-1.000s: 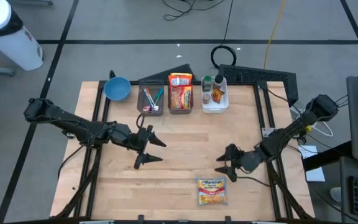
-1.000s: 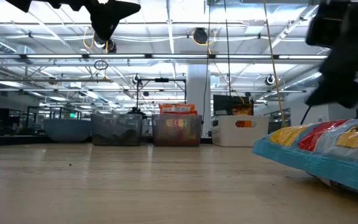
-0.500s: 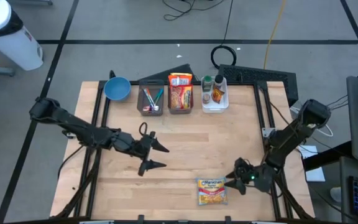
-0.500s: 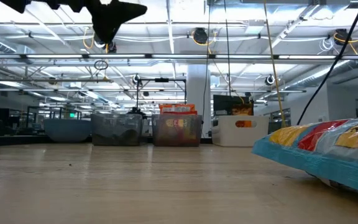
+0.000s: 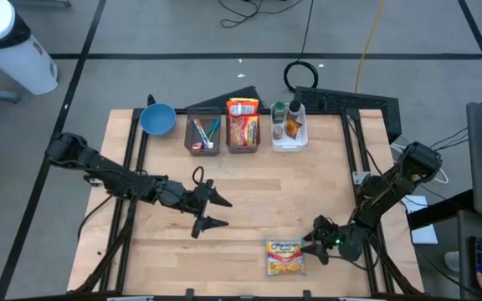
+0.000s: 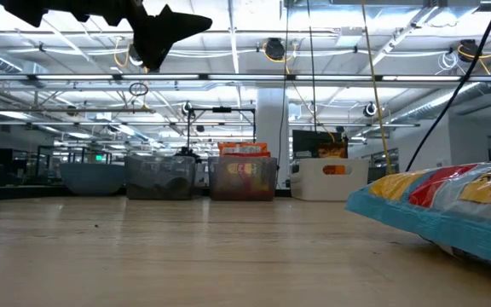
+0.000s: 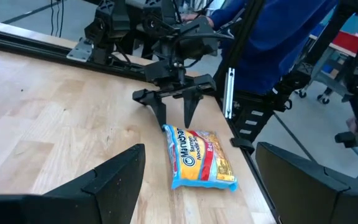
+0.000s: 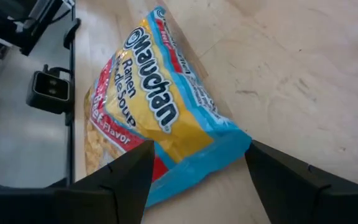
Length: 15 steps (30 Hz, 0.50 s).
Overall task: Pick & Place Food Item
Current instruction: Put the blue noodle pack into the right black bin
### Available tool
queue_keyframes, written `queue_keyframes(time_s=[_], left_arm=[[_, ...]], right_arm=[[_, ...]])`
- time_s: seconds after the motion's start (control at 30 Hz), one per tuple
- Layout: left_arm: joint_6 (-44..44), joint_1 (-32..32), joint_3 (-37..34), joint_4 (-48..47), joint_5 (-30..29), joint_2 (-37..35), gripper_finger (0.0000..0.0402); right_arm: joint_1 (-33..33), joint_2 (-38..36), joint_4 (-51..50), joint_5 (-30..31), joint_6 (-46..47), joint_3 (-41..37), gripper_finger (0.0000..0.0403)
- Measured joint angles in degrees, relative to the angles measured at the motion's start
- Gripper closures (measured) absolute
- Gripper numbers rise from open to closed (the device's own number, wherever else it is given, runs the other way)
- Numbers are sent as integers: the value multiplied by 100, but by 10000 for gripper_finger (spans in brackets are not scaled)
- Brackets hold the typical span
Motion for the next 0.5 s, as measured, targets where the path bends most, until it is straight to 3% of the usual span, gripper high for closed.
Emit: queue_keyframes(time_s=[0.2, 0.5], left_arm=[[-7, 0, 0, -1, 2, 0, 91], [-64, 0, 0, -1, 4, 0, 91]], right_arm=[[-171, 7, -15, -30, -271, -9, 213], [-233, 9, -10, -82, -486, -11, 327]])
